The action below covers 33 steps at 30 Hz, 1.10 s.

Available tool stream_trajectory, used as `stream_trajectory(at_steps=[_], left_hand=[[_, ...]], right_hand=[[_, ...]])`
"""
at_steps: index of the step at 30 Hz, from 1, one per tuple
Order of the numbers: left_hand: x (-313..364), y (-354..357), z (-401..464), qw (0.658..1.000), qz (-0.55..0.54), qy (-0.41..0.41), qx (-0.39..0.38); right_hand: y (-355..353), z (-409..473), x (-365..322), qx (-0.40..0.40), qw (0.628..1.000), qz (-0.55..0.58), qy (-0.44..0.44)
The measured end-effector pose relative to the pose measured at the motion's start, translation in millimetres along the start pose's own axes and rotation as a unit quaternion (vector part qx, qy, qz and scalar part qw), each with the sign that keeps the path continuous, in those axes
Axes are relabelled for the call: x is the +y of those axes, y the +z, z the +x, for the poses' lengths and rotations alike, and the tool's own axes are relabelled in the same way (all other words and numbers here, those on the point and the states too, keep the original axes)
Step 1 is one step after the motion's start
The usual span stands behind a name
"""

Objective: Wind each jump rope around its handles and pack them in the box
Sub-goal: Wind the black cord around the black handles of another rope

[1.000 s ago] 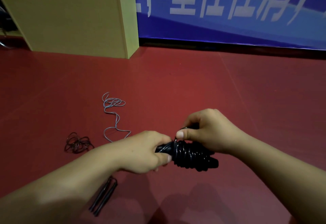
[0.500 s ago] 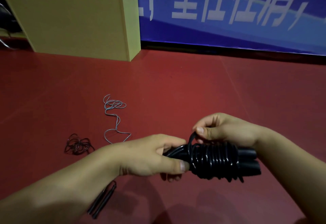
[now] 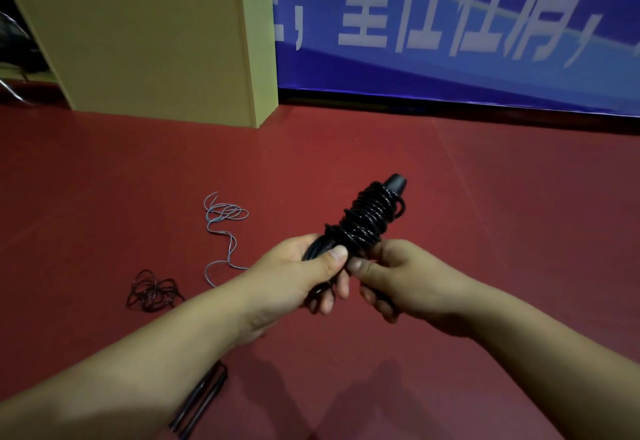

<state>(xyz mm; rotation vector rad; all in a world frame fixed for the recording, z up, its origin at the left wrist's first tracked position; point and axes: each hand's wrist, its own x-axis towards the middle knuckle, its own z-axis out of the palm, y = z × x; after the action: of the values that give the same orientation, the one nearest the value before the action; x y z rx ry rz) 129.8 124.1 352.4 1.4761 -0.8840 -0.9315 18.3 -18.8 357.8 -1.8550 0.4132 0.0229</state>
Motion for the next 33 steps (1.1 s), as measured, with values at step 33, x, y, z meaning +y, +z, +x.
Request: stream_trajectory(at_steps=[33], left_hand=[[-14.6, -27.0, -1.4, 0.965, 0.231, -0.115, -0.048]], right_hand=[[7.6, -7.5, 0.1, 0.062, 0.88, -0.425, -0.203]])
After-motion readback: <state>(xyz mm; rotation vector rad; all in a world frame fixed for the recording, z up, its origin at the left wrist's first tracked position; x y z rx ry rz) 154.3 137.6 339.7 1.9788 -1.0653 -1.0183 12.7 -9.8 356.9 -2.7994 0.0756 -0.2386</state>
